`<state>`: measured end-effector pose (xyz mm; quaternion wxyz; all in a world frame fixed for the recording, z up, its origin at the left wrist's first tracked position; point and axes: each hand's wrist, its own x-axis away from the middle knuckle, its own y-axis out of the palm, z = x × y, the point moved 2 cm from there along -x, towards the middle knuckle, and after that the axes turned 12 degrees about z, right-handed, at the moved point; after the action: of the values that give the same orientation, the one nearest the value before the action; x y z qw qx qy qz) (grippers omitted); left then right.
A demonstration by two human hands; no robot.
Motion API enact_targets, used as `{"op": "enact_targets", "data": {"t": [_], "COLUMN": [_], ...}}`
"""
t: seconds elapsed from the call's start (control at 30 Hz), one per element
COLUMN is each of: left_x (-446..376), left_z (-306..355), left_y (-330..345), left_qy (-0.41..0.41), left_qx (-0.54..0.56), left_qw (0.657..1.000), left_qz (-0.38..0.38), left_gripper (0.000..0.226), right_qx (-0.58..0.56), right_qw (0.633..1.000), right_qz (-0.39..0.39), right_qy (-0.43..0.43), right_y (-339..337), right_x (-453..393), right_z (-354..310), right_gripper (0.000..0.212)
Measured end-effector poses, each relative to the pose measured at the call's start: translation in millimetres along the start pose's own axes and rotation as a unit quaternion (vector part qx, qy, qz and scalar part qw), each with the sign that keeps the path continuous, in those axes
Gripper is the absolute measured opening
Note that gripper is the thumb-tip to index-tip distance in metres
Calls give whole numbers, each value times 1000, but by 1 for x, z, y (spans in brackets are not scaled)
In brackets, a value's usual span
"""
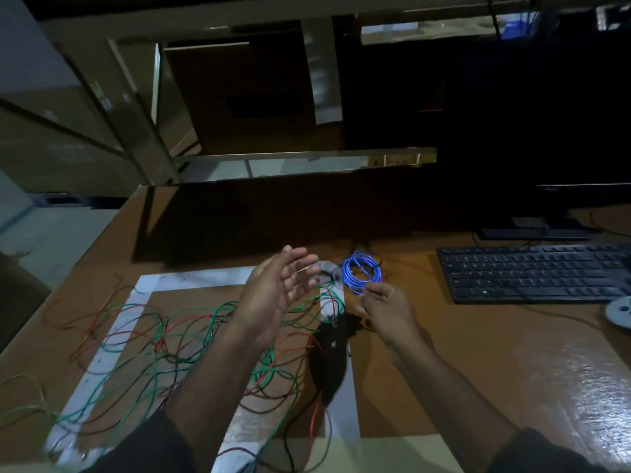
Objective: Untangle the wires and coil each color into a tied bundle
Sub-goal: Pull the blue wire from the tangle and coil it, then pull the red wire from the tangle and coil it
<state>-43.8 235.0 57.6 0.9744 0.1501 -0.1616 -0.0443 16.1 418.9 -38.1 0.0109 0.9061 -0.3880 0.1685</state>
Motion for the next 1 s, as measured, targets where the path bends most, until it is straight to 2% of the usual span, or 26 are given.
{"op": "enact_targets", "data": {"t": [0.1,0.23,0.37,0.47,0.57,0.67,0.8,1.0], "left_x": [3,10,24,40,54,62,64,51], "left_z": [9,20,19,13,8,4,4,4], "left_y": [-20,-54,-85,-105,-127,-146,-157,-173], "left_qy": [19,45,57,61,71,79,74,54], "left_qx": [0,31,38,26,-7,-48,-50,-80], "left_qw": [1000,997,992,987,979,974,974,983], "left_qz": [14,59,109,149,190,207,207,154], "left_gripper": [38,37,34,31,28,22,18,19], "right_qx": [-10,25,41,76,166,232,310,309], "right_qw": [997,985,968,954,919,883,856,865], "right_qz": [-74,-153,-217,-241,-229,-196,-157,-106], "right_qy": [-27,-78,-117,-160,-272,-358,-382,-381], "right_y": [-2,6,26,38,43,45,48,58], "right_x": [32,59,78,91,97,102,101,109], "right_z": [-14,-23,-23,-20,-17,-13,-7,-16], "right_gripper": [14,17,19,13,9,25,35,18]}}
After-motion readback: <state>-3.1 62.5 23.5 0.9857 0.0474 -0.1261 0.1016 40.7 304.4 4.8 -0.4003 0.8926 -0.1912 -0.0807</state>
